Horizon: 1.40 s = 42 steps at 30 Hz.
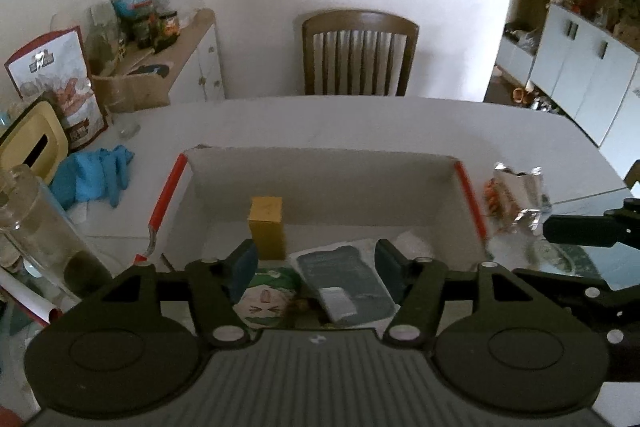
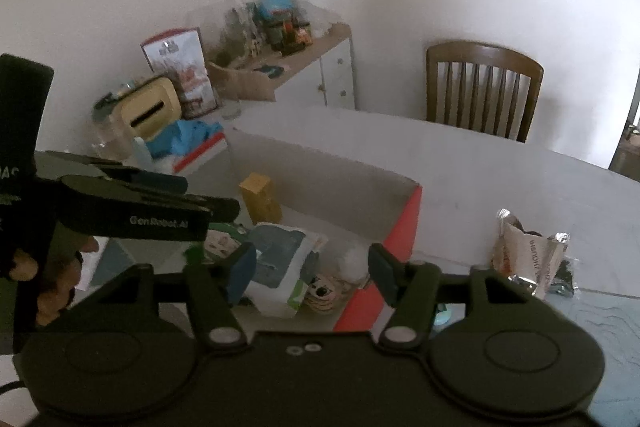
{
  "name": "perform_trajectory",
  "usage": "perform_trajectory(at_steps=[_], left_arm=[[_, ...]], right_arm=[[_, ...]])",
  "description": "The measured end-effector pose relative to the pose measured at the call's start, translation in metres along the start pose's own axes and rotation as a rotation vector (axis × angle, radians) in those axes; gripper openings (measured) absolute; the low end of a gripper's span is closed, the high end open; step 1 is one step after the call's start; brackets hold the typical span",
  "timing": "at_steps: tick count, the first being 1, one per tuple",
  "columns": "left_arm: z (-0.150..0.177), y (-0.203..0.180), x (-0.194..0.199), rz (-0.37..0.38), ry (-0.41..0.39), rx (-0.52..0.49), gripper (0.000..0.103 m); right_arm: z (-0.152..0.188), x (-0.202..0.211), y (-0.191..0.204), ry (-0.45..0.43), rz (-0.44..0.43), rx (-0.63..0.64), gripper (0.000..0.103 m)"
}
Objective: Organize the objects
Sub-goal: 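Open both grippers to drop the yellow box and mesh bag, then withdraw both tools from the box toward the remaining items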
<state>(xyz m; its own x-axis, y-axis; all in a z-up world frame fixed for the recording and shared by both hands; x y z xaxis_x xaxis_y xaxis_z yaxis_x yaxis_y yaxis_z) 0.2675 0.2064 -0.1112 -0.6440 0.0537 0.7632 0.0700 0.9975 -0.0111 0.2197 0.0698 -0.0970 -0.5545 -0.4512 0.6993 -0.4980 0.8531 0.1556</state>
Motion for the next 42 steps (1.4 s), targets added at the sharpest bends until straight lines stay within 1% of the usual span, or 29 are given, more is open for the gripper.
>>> perform_trajectory(at_steps=[1, 2, 4, 5, 7, 8, 10, 11, 13, 16, 21, 27, 36, 42], left_arm=[[0.000, -0.004, 0.004, 0.006, -0.006, 0.000, 0.066], [0.000, -0.007, 0.007, 0.011, -0.009, 0.000, 0.070], [0.001, -0.015, 0.014, 0.018, -0.020, -0.001, 0.074], [0.001, -0.019, 0.018, 0.023, -0.026, -0.004, 0.075], [0.001, -0.028, 0.022, 0.031, -0.032, -0.007, 0.077], [0.001, -0.033, 0.024, 0.038, -0.034, -0.007, 0.080], [0.001, -0.042, 0.028, 0.049, -0.045, -0.003, 0.084], [0.002, -0.047, 0.029, 0.055, -0.051, -0.001, 0.085], [0.002, -0.057, 0.031, 0.073, -0.053, 0.002, 0.085], [0.002, -0.073, 0.033, 0.092, -0.060, 0.005, 0.085], [0.005, -0.102, 0.031, 0.101, -0.063, -0.013, 0.085], [0.012, -0.141, 0.023, 0.100, -0.061, -0.034, 0.085], [0.026, -0.196, 0.006, 0.082, -0.057, -0.061, 0.085], [0.046, -0.221, -0.019, 0.069, -0.020, -0.045, 0.085]], right_arm=[[0.000, 0.004, -0.001, -0.009, -0.004, 0.000, 0.061], [0.000, 0.009, -0.002, -0.017, -0.009, -0.001, 0.062], [0.003, 0.020, -0.006, -0.032, -0.016, -0.007, 0.065], [0.004, 0.025, -0.008, -0.036, -0.018, -0.013, 0.066], [0.007, 0.034, -0.014, -0.047, -0.019, -0.023, 0.072], [0.008, 0.038, -0.018, -0.053, -0.015, -0.028, 0.073], [0.012, 0.048, -0.026, -0.064, -0.012, -0.040, 0.081], [0.014, 0.053, -0.033, -0.070, -0.006, -0.049, 0.083], [0.019, 0.062, -0.044, -0.085, 0.006, -0.065, 0.091], [0.028, 0.077, -0.063, -0.112, 0.005, -0.092, 0.098], [0.045, 0.095, -0.095, -0.120, 0.047, -0.098, 0.101], [0.069, 0.109, -0.132, -0.110, 0.110, -0.090, 0.102], [0.095, 0.106, -0.183, -0.048, 0.156, -0.087, 0.102], [0.103, 0.094, -0.220, -0.002, 0.151, -0.122, 0.101]])
Point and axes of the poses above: each gripper's, at about its wrist camera, not at the fingertips, and x roughly against the way its jaws point, y to its left, z to its underside, the point moved 10 cm from there along -x, roughly the way its jaws point, and after that the axes turned 5 degrees about y, right-handed, at the moved point
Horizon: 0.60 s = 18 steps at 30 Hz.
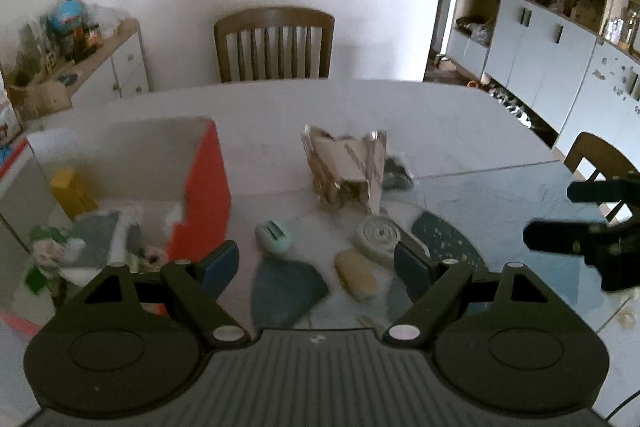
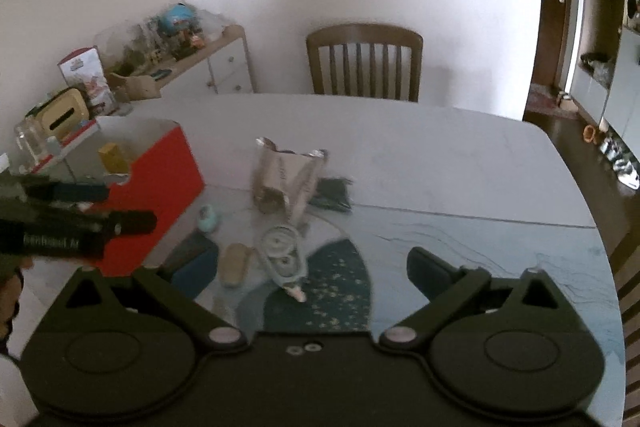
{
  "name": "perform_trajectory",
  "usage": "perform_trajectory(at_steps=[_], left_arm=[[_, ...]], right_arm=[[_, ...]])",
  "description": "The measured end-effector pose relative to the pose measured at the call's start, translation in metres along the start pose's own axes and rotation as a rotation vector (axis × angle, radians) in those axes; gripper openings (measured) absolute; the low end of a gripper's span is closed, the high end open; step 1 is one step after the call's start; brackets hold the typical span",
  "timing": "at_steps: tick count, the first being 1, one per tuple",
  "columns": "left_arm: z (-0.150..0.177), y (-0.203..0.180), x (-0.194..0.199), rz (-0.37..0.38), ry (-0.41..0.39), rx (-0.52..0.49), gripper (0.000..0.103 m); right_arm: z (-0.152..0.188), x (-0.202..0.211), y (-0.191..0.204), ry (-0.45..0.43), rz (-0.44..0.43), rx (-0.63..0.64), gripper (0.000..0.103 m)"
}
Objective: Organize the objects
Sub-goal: 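Withdraw both tools from the box toward the remaining items, then grasp the white tape dispenser with the right gripper while the left gripper grasps the beige roll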
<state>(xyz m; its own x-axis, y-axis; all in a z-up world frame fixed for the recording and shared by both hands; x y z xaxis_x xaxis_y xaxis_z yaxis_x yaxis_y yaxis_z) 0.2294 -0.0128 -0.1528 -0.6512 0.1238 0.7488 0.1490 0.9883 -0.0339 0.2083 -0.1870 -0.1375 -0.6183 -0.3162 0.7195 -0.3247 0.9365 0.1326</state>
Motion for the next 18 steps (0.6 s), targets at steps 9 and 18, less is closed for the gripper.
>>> perform_trajectory(at_steps=[9, 18], left_arm=[[0.022, -0.017, -0.043, -0.057, 0.028, 0.018, 0.085], [0.029, -0.017, -0.069, -0.119, 0.027, 0.057, 0.085]], right_arm=[[0.000, -0.036, -0.008, 0.058, -0.064, 0.073, 0.100], [0.002, -0.085, -0.004, 0.140, -0.092, 0.065, 0.093]])
Point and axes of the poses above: each gripper's, at about its wrist camera, not at the fingertips, and x roughly against the way its jaws point, y to its left, z to its underside, the point moved 10 cm from there along -x, roughly the way its jaws point, and after that the axes turned 5 degrees about y, right-handed, at the moved point
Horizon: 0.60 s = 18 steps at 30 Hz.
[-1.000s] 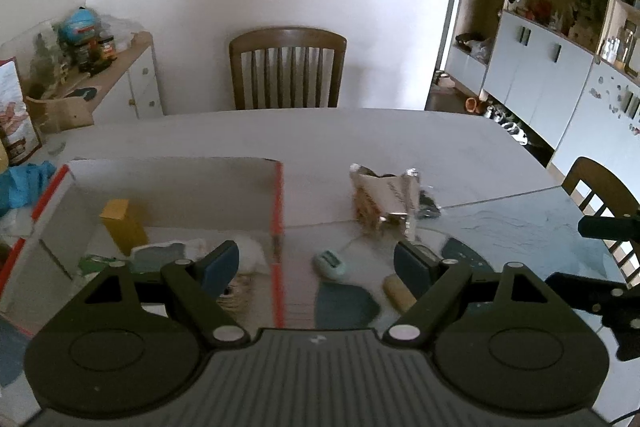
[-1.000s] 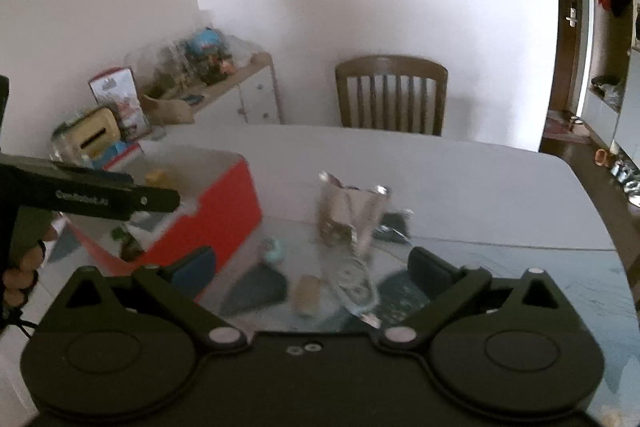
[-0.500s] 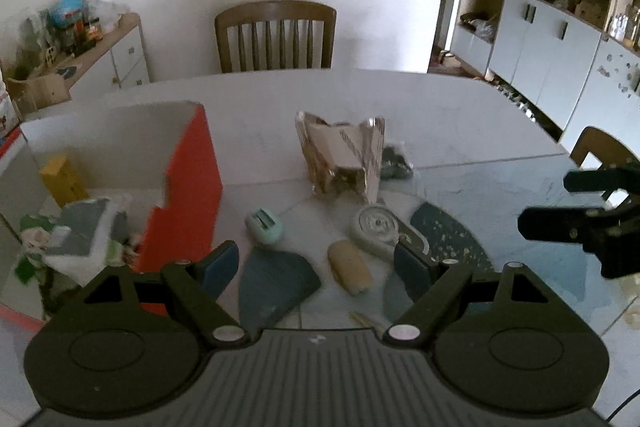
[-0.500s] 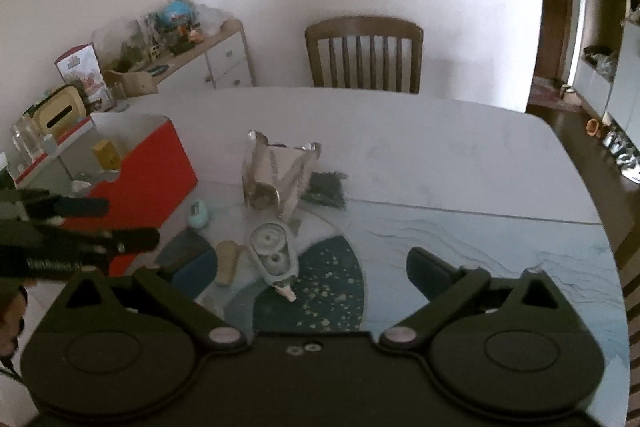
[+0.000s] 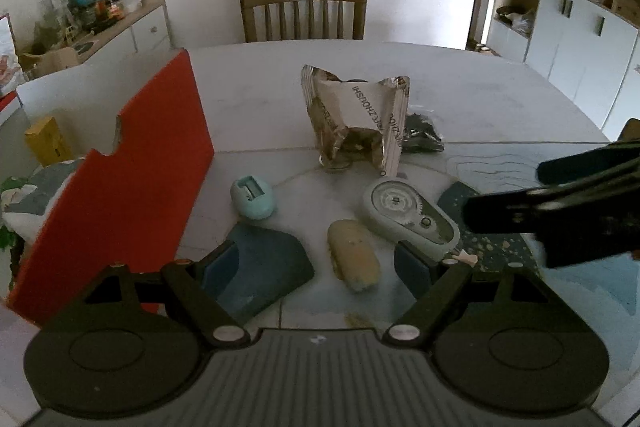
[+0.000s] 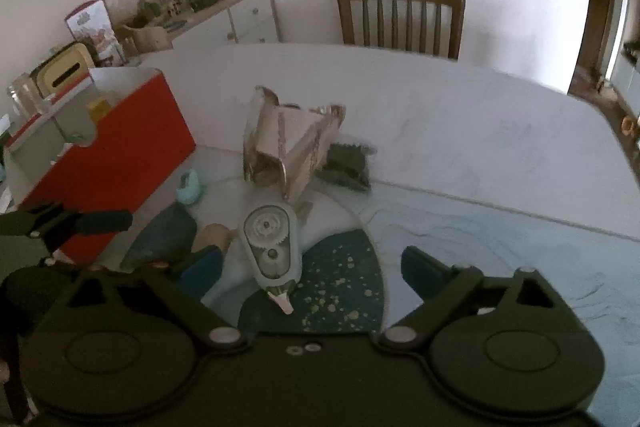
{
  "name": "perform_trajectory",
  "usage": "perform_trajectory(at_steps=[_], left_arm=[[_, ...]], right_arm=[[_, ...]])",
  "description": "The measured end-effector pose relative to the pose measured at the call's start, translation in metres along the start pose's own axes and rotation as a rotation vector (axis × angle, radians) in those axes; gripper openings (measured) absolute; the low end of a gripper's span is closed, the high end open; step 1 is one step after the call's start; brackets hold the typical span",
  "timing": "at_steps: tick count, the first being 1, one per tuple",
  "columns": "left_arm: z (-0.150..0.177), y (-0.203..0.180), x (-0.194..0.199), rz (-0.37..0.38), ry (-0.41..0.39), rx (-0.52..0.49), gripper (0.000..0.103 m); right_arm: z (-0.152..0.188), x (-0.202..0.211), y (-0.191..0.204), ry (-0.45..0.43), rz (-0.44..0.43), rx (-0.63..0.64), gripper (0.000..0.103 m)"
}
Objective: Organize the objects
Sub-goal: 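Grasp the white tape dispenser with the right gripper while the left gripper grasps the beige roll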
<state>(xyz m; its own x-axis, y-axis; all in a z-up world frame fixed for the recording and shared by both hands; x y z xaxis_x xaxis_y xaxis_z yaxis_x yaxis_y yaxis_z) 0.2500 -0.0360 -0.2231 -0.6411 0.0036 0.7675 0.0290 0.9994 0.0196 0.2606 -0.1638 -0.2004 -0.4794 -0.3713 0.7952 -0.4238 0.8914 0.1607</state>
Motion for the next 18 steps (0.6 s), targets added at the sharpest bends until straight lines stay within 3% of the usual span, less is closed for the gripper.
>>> perform_trajectory(at_steps=[8, 18], left_arm=[[0.004, 0.001, -0.016, -0.027, 0.000, 0.059, 0.085], [0.011, -0.003, -0.022, -0.047, -0.002, 0.073, 0.084]], right_arm=[[-0.004, -0.040, 0.010, 0.059, -0.001, -0.039, 0.080], [-0.007, -0.061, 0.020, 0.096, -0.001, -0.041, 0.065]])
Point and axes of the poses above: each gripper's, at about its wrist camera, not at the fingertips, and x roughly against the way its jaws point, y to its left, z to its underside, the point moved 10 cm from there along -x, roughly the way its jaws point, and after that the axes turned 5 degrees about y, right-handed, at the moved point
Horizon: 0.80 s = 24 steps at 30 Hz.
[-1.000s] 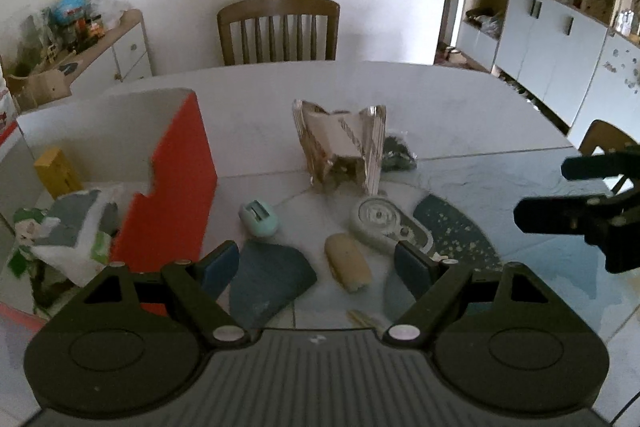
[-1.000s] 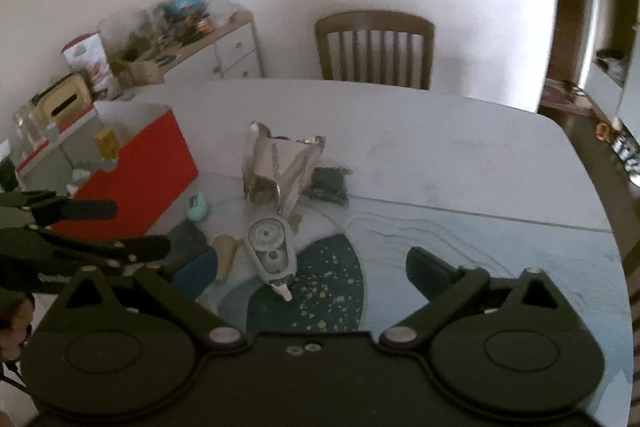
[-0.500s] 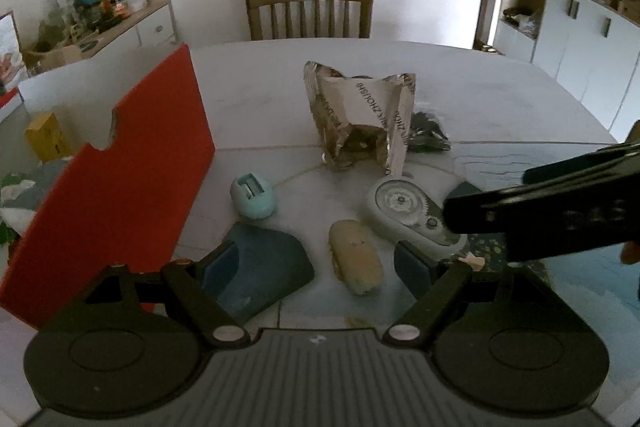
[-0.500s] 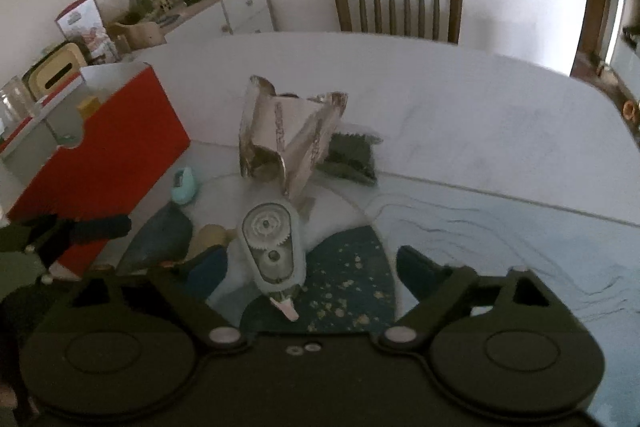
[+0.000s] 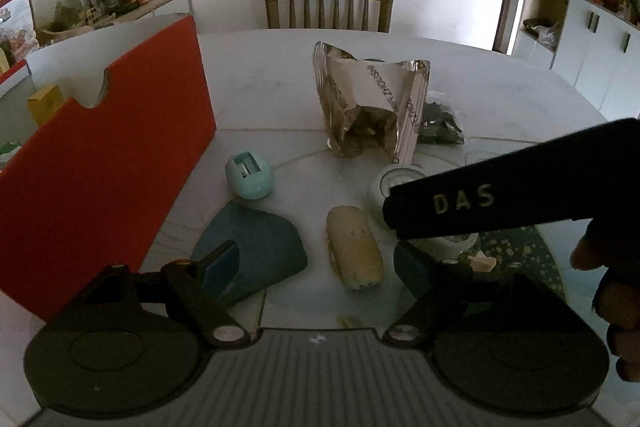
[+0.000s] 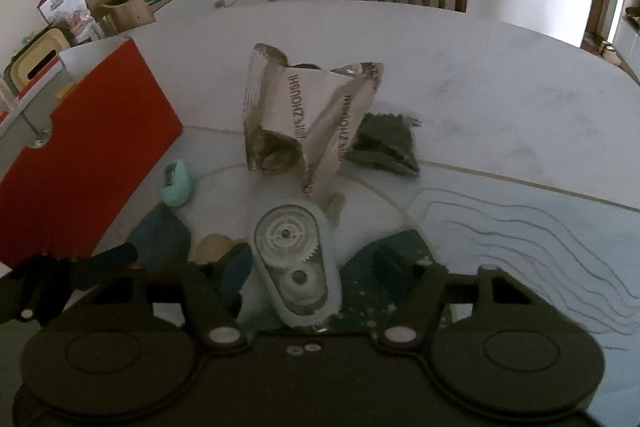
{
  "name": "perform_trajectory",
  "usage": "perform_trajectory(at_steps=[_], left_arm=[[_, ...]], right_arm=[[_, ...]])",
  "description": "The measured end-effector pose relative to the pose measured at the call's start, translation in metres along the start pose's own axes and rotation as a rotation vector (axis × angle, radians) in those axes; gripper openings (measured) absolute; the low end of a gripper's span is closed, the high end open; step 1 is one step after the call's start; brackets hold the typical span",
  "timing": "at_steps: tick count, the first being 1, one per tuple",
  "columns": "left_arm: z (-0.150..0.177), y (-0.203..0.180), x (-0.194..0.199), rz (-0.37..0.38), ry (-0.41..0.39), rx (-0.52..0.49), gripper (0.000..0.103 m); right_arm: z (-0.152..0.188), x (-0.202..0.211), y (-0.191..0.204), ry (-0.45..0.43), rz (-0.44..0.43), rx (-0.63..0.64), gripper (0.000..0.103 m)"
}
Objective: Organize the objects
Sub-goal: 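Grasp the white tape dispenser with the right gripper while the left gripper grasps the beige roll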
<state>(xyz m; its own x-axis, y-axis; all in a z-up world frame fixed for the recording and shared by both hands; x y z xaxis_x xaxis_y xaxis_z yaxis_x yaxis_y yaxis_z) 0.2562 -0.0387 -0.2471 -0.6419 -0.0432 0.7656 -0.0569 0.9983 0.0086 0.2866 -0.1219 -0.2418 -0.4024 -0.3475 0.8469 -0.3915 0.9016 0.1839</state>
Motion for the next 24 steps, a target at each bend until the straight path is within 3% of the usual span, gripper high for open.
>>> perform_trajectory(at_steps=[9, 14, 19, 24], left_arm=[[-0.004, -0.005, -0.006, 0.001, -0.003, -0.023, 0.060], [-0.005, -0.009, -0.005, 0.018, -0.008, -0.029, 0.036], [-0.005, -0.004, -0.004, 0.020, -0.003, -0.018, 0.021], [-0.005, 0.002, -0.004, 0.023, -0.002, -0.003, 0.021]], right_arm=[[-0.003, -0.008, 0.009, -0.001, 0.009, 0.040, 0.054], [-0.005, -0.009, 0.010, -0.005, 0.004, 0.022, 0.048], [-0.004, -0.007, 0.014, 0.002, -0.013, 0.033, 0.048], [-0.003, -0.008, 0.016, -0.003, -0.011, 0.034, 0.049]])
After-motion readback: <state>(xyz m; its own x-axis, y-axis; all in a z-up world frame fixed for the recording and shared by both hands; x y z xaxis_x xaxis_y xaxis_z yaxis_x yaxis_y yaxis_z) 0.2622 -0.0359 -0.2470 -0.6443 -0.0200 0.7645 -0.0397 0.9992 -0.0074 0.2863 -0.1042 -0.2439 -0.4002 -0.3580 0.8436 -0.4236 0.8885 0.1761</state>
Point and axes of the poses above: each gripper's, at about its wrist camera, not at the fingertips, and x roughly against the way its jaws point, y to its left, z to its underside, the point moved 10 cm from there along -x, roughly the way its jaws point, and after that the axes turned 5 degrees about y, right-handed, at the moved point
